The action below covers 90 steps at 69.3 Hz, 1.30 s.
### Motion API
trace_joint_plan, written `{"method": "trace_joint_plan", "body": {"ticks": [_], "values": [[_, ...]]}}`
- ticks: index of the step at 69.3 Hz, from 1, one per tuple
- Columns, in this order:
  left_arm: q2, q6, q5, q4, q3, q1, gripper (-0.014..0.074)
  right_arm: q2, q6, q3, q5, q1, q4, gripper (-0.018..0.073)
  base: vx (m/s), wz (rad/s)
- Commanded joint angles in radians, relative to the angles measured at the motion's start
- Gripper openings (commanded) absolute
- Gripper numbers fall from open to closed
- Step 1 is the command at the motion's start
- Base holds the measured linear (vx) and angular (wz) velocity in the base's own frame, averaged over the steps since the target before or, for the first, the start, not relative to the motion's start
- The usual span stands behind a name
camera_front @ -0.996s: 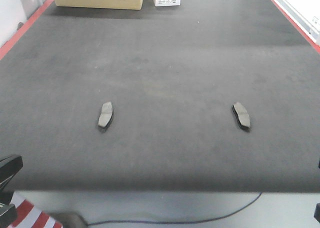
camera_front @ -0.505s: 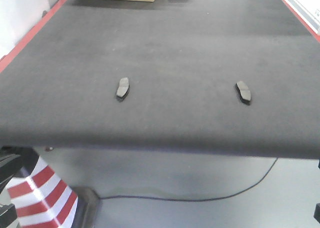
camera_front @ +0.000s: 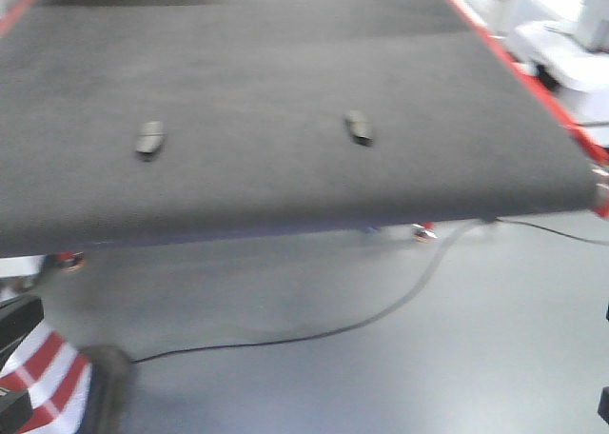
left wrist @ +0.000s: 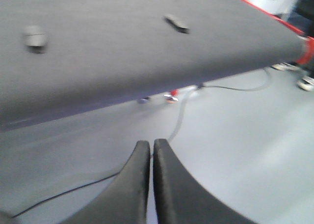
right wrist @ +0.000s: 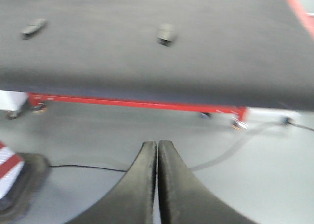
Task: Move and align brake pads A on conveyor
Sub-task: 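Back the base away from the conveyor and turn, then drive along the yellow floor line with empty grippers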
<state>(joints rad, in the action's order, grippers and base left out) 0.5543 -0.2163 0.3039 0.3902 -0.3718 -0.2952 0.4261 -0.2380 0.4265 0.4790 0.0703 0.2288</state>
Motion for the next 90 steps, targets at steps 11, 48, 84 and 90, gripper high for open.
{"method": "trace_joint_plan", "body": {"ticks": [11,48,84,90], "values": [[-0.002,-0.001,-0.056,0.009,-0.027,-0.006,-0.0006,0.005,-0.01,0.027,-0.07,-0.003,0.003,-0.001,-0.16,-0.68],[-0.002,-0.001,-0.056,0.009,-0.027,-0.006,-0.0006,0.005,-0.01,0.027,-0.07,-0.003,0.01,-0.001,-0.12,-0.69],[-0.002,-0.001,-0.056,0.009,-0.027,-0.006,-0.0006,0.005,-0.01,0.027,-0.074,-0.003,0.01,-0.001,-0.01,-0.77],[-0.002,-0.001,-0.056,0.009,-0.027,-0.006,-0.0006,0.005,-0.01,0.027,-0.074,-0.003,0.01,-0.001,0.02,-0.73]]}}
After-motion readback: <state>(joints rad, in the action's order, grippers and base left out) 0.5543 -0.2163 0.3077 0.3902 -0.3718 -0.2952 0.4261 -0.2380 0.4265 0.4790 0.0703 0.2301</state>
